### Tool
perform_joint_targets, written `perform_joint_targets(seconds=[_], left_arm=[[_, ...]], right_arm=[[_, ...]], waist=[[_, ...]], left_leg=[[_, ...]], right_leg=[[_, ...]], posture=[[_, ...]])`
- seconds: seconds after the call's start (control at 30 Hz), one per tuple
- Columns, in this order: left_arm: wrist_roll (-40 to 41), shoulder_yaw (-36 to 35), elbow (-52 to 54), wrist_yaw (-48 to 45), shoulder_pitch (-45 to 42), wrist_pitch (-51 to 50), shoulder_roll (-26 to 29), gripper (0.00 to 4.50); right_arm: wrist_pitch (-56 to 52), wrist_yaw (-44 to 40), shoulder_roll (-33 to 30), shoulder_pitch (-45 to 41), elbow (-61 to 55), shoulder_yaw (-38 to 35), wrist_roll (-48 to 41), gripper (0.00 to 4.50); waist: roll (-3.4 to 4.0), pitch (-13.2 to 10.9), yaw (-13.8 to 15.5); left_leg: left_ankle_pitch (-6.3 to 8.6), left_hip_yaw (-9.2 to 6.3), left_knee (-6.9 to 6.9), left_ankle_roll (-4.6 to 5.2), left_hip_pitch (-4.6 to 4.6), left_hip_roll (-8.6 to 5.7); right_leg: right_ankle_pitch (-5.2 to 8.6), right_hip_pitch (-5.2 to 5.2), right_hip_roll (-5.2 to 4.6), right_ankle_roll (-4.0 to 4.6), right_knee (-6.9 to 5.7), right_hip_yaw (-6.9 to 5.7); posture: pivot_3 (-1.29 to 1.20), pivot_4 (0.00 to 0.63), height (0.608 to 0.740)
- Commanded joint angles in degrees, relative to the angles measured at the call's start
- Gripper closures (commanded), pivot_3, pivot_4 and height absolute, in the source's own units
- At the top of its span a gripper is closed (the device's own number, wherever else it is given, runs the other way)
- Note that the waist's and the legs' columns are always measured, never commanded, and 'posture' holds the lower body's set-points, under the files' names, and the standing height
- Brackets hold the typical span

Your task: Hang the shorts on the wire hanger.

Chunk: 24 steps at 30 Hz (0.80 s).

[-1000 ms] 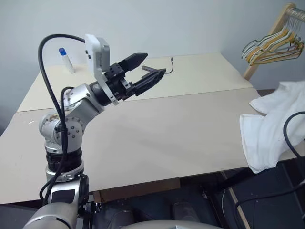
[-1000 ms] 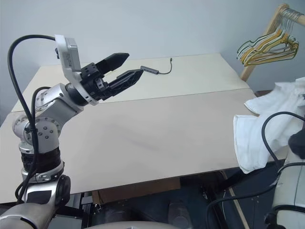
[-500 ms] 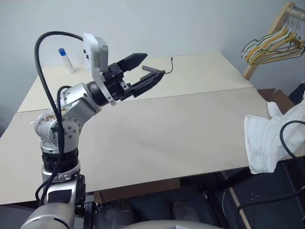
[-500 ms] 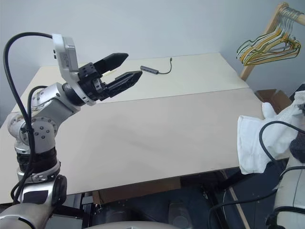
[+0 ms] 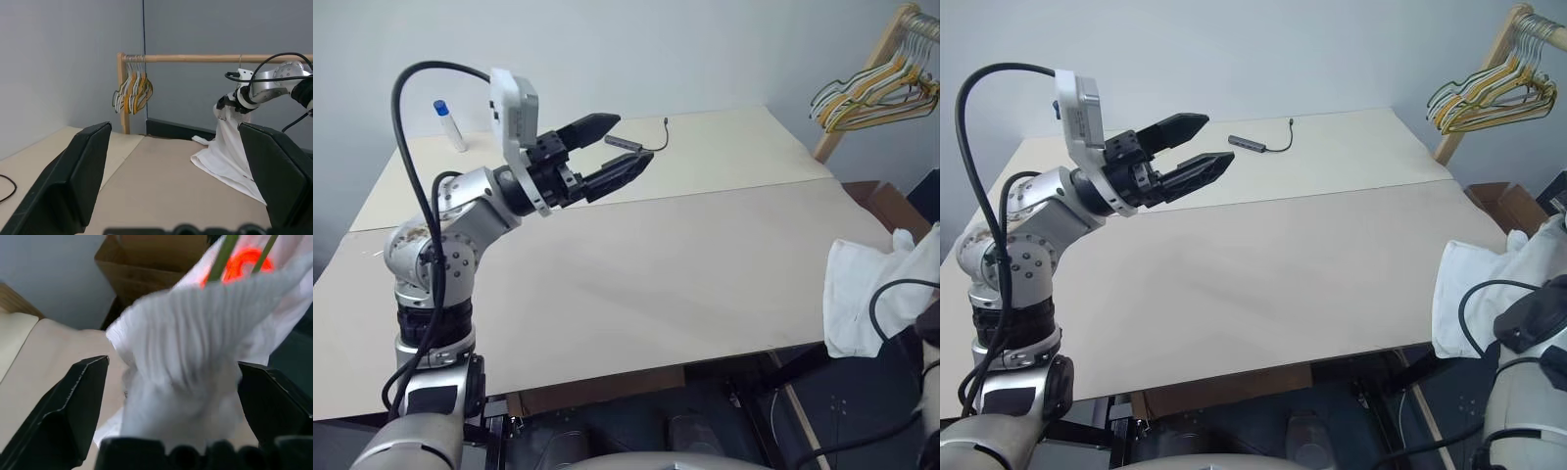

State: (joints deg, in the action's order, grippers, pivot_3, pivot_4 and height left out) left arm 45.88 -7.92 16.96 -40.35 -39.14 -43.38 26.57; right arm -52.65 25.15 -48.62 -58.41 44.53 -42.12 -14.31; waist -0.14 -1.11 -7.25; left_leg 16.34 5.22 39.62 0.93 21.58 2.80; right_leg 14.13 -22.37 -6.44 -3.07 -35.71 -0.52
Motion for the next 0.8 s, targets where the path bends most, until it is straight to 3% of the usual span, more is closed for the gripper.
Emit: perform_joint_targets(seconds=[0.03, 0.17, 0.3, 0.57, 0.63, 0.7, 0.8], left_arm=[[1.82, -0.64, 0.09, -1.76, -2.05, 0.62, 0.63, 0.0], [2.24, -0.31, -0.27, -2.19, -2.18, 0.59, 0.56, 0.0], [2.08, 0.15, -0.53, -2.42, -2.19, 0.77, 0.27, 0.0], [1.12, 0.16, -0.73, -1.65, -1.8, 1.45, 0.27, 0.0], [0.0, -0.11, -0.14, -1.25, -0.69, 2.81, 0.37, 0.0], [-1.24, -0.15, 0.41, -1.33, 0.84, 4.08, 1.05, 0.0], [-4.47, 0.81, 1.39, -3.04, 4.74, 5.52, 4.32, 0.0]], right_arm=[[0.57, 0.97, 2.23, 3.19, -11.41, 2.27, 1.1, 0.07], [2.76, 3.58, 6.87, 9.07, -25.36, 4.98, 4.44, 0.07], [12.51, 5.45, 9.18, 17.09, -36.27, 11.0, 11.96, 0.07], [34.88, 6.09, 9.87, 28.13, -44.62, 17.33, 22.61, 0.07], [40.82, -0.78, 10.3, 29.18, -47.94, 18.87, 19.28, 0.07], [44.24, -13.14, 10.58, 30.04, -51.43, 21.64, 12.1, 0.07], [37.68, -35.07, 10.11, 30.44, -56.22, 25.75, -3.65, 0.07]], waist=[[0.01, 0.01, -0.04], [0.08, 0.05, -0.22], [0.13, 0.06, -0.35], [0.12, 0.06, -1.0], [0.12, 0.06, -1.36], [0.11, 0.05, -1.75], [-0.11, -0.06, -2.26]], left_leg=[[0.0, -0.02, 0.0, 0.0, -0.01, 0.01], [-0.02, -0.1, 0.0, -0.04, -0.07, 0.01], [-0.03, -0.18, 0.01, -0.06, -0.12, 0.01], [-0.01, -0.17, 0.02, -0.03, -0.17, 0.0], [-0.01, -0.18, 0.0, -0.02, -0.2, 0.0], [-0.01, -0.19, -0.02, -0.02, -0.28, 0.0], [0.01, -0.24, -0.4, 0.01, -0.58, -0.09]], right_leg=[[0.0, 0.0, 0.0, 0.0, -0.01, -0.01], [0.0, 0.0, 0.0, -0.01, -0.07, 0.05], [0.01, 0.0, 0.0, -0.03, -0.14, 0.1], [0.02, 0.04, 0.0, -0.06, -0.12, 0.15], [0.02, 0.04, 0.01, -0.06, -0.13, 0.17], [0.02, 0.05, 0.03, -0.06, -0.13, 0.24], [0.01, 0.34, 0.19, -0.07, -0.12, 0.74]], posture=[[-0.14, 0.0, 0.74], [-0.16, 0.0, 0.74], [-0.16, 0.0, 0.74], [-0.14, 0.0, 0.74], [-0.12, 0.0, 0.74], [-0.1, 0.0, 0.74], [-0.06, 0.0, 0.74]])
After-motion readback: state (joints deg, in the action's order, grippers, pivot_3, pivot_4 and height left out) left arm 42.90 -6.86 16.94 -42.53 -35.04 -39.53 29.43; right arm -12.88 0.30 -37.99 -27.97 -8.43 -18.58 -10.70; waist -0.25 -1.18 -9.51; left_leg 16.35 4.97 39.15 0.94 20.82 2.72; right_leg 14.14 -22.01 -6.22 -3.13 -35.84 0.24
